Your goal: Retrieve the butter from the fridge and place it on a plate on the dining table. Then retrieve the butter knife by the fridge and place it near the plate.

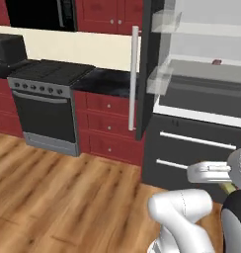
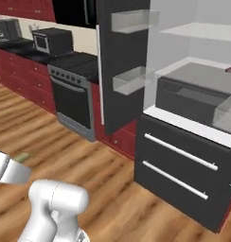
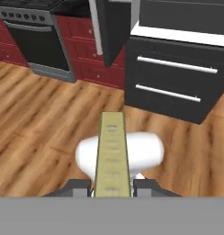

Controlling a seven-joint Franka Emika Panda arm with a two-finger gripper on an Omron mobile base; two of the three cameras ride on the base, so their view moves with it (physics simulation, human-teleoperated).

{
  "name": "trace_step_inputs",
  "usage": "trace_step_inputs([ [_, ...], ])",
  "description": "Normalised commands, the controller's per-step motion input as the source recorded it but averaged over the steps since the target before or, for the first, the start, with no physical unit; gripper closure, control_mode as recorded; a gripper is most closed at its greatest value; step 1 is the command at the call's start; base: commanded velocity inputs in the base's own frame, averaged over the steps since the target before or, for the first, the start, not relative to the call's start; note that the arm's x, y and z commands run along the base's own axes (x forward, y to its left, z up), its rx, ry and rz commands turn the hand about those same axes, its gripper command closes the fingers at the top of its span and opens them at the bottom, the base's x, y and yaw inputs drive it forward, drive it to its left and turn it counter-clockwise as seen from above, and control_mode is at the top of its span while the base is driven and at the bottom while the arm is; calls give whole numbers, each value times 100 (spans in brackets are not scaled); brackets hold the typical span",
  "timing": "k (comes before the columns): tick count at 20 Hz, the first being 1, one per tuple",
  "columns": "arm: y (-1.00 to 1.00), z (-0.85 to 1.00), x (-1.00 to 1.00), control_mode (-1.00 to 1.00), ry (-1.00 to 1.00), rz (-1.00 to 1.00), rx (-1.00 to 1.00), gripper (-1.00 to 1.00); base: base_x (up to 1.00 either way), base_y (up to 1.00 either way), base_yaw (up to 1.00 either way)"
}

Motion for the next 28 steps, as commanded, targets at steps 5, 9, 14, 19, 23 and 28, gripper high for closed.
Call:
trace_step_inputs([
  [5, 0, 0, 0, 100, 0, 0, 0, 100, -21, 0, 69],
  [9, 0, 0, 0, 100, 0, 0, 0, 100, -15, 0, 70],
  [14, 0, 0, 0, 100, 0, 0, 0, 100, 0, 0, 62],
  [19, 0, 0, 0, 100, 0, 0, 0, 100, 5, 12, 45],
  [23, 0, 0, 0, 100, 0, 0, 0, 100, 24, 30, 37],
  [28, 0, 0, 0, 100, 0, 0, 0, 100, 35, 37, 26],
])
